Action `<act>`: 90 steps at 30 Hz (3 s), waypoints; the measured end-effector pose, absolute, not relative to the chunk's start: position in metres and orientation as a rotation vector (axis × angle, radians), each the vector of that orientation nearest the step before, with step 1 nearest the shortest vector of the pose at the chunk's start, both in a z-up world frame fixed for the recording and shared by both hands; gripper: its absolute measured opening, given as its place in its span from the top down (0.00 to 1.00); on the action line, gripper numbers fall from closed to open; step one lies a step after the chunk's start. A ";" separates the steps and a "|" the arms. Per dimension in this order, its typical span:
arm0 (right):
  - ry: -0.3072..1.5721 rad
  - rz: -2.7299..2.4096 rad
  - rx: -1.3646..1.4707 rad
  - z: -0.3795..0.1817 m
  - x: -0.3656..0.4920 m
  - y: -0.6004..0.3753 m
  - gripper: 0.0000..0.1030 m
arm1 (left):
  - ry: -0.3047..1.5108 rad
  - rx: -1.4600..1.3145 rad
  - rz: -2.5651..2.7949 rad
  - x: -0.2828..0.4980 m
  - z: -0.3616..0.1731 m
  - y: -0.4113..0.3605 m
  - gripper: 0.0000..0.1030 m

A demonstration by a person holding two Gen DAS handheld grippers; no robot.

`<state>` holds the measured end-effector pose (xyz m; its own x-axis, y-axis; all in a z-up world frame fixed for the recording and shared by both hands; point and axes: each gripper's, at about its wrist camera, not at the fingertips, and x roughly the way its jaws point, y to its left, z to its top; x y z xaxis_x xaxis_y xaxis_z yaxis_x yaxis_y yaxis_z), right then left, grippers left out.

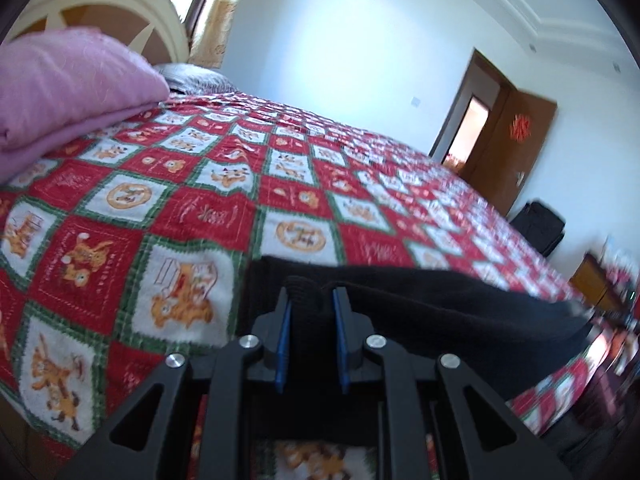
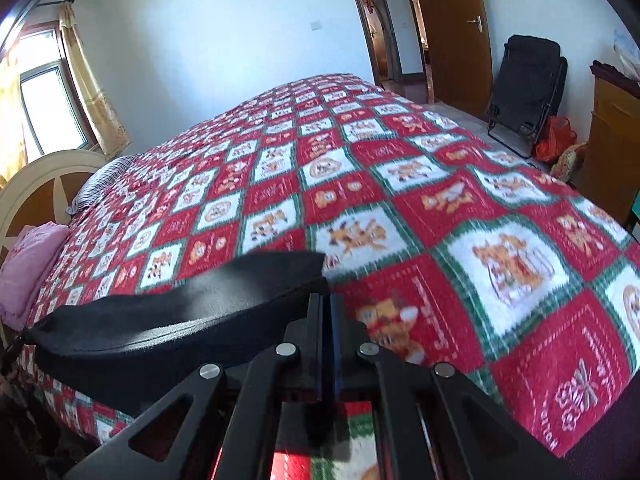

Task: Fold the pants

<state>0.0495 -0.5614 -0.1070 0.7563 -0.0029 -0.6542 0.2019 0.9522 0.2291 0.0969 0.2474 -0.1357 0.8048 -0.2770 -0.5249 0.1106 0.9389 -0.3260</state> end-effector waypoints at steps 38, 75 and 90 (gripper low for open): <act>0.821 0.666 -0.465 -0.140 0.080 -0.151 0.42 | 0.556 0.132 -0.187 0.076 -0.149 0.220 0.77; 0.864 0.666 -0.611 -0.177 0.063 -0.136 0.97 | 0.563 0.116 -0.097 0.025 -0.159 0.285 0.42; 0.892 0.731 -0.288 -0.125 0.109 -0.170 0.47 | 0.519 0.058 -0.248 0.072 -0.147 0.197 0.32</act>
<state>0.1086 -0.1705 -0.1251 0.4099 0.4569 -0.7894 -0.6847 0.7260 0.0647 0.0722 0.1970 -0.1466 0.8394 -0.2197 -0.4972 0.2490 0.9685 -0.0076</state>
